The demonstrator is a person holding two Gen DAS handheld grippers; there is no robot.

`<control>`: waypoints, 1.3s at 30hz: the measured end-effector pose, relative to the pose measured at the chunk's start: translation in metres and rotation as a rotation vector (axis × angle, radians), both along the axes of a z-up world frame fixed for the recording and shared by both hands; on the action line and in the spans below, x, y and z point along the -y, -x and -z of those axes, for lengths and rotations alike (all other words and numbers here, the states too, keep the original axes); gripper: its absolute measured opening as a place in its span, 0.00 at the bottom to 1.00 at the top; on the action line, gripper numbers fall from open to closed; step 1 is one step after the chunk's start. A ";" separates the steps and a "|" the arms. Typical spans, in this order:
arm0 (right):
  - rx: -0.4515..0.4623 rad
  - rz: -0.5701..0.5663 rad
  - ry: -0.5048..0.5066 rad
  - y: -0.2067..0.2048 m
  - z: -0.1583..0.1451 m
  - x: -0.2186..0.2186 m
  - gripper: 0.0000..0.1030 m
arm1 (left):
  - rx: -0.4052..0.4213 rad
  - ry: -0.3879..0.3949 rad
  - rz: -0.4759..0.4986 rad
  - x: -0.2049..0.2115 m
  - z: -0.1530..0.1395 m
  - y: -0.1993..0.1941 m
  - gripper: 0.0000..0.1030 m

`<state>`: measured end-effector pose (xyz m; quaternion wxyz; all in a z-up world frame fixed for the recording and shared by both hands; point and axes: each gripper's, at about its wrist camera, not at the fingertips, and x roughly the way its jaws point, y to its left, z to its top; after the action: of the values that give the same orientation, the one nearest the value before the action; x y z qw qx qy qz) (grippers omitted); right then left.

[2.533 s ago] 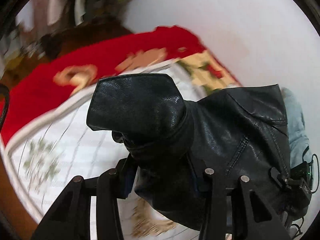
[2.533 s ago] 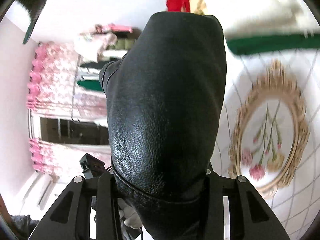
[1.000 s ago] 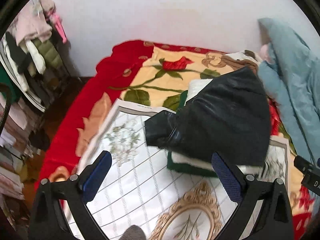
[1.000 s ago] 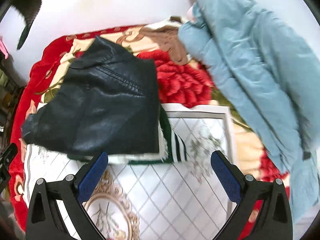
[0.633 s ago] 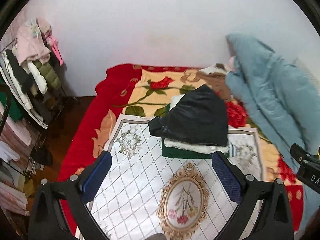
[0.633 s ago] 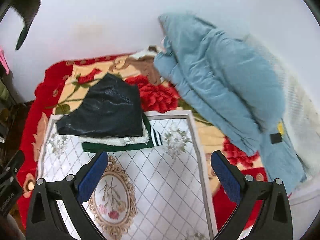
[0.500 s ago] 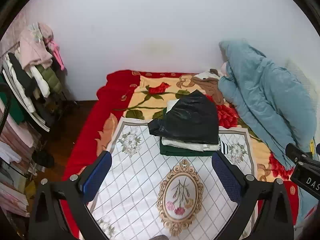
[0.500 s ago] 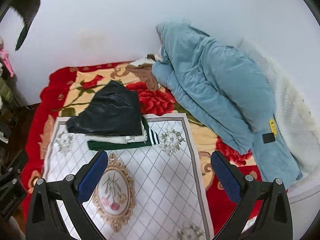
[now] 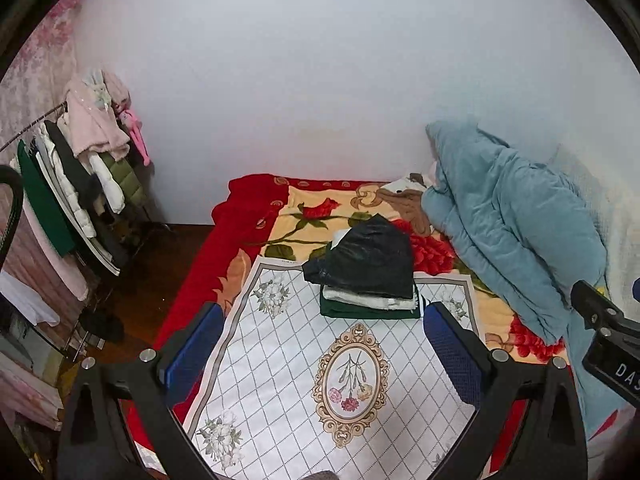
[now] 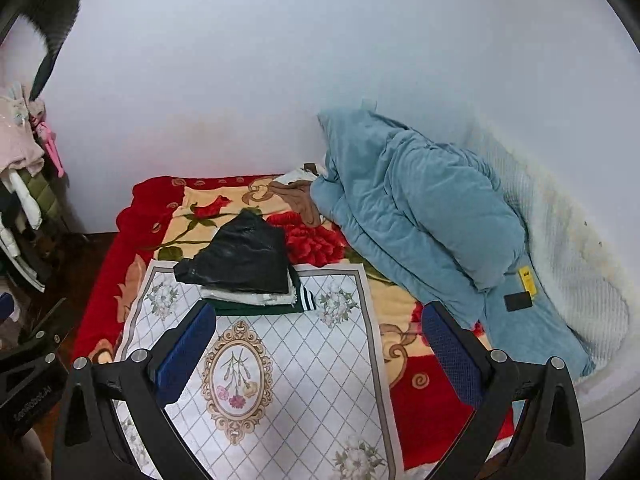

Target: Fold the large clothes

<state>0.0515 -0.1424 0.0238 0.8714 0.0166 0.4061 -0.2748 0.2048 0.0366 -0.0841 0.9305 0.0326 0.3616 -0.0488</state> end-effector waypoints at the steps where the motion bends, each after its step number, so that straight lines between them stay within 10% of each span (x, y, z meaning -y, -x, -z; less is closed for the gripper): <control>1: 0.003 -0.002 0.001 0.004 -0.004 -0.001 1.00 | 0.004 0.000 0.002 0.000 -0.003 0.004 0.99; 39: 0.048 -0.087 0.017 0.045 -0.044 -0.005 1.00 | 0.067 0.031 -0.027 -0.008 -0.032 0.056 1.00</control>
<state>0.0068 -0.1377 0.0675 0.8922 -0.0016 0.3829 -0.2395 0.1485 0.0448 -0.0524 0.9430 0.0147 0.3301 -0.0406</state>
